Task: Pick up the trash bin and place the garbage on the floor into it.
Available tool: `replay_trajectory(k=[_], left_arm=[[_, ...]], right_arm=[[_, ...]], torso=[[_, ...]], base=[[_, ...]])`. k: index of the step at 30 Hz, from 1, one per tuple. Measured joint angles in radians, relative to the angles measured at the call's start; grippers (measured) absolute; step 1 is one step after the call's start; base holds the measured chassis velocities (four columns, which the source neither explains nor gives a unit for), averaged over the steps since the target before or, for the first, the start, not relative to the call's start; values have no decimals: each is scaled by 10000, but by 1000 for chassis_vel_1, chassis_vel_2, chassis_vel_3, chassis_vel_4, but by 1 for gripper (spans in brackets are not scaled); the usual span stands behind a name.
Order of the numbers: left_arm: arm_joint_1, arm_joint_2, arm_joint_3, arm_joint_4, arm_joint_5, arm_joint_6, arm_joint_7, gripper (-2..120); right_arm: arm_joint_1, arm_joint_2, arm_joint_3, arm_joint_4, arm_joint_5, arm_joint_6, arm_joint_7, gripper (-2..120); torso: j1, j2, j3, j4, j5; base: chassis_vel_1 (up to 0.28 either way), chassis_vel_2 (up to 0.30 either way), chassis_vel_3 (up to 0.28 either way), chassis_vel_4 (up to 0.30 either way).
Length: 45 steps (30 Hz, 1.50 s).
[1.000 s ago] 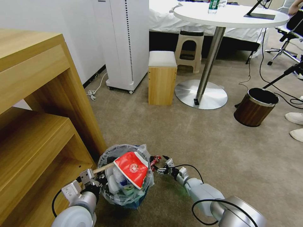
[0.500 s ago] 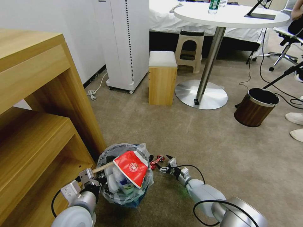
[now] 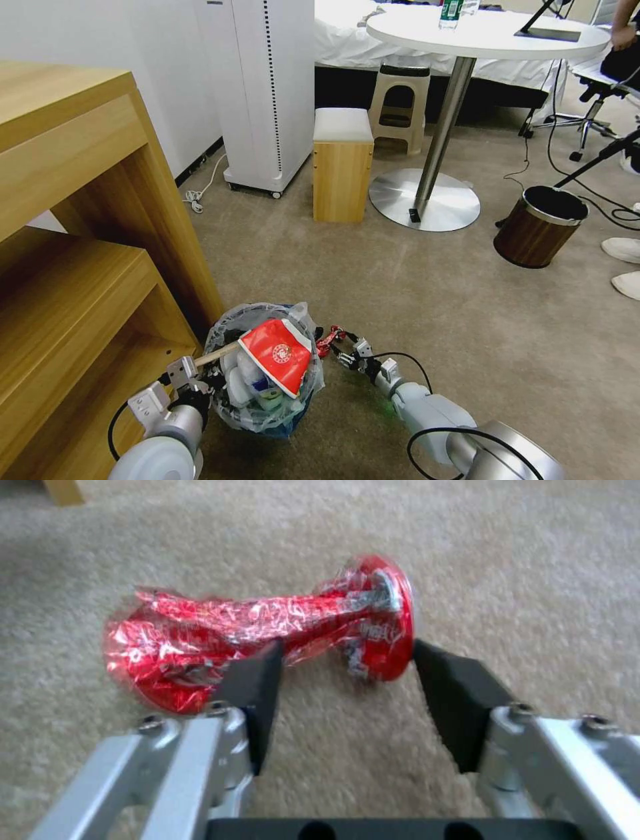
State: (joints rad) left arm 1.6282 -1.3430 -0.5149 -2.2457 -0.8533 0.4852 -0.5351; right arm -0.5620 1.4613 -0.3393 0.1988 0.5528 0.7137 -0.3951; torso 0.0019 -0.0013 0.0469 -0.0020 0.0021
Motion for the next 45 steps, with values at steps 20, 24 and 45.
replay_trajectory(k=[20,24,45], left_arm=[[0,-60,21,244,136,-121,80,0],[-2,-62,40,290,157,-121,85,0],[-470,938,-27,956,-603,140,-269,0]], right_arm=[[-48,56,-34,145,-30,163,34,3],[-100,-10,-29,289,-29,260,27,3],[-2199,-3438,63,6313,1648,326,-886,3]], torso=[[0,-1,-1,2,1],[0,0,0,2,1],[1,0,-1,1,4]], base=[[0,0,0,0],[0,0,0,0],[0,0,0,0]])
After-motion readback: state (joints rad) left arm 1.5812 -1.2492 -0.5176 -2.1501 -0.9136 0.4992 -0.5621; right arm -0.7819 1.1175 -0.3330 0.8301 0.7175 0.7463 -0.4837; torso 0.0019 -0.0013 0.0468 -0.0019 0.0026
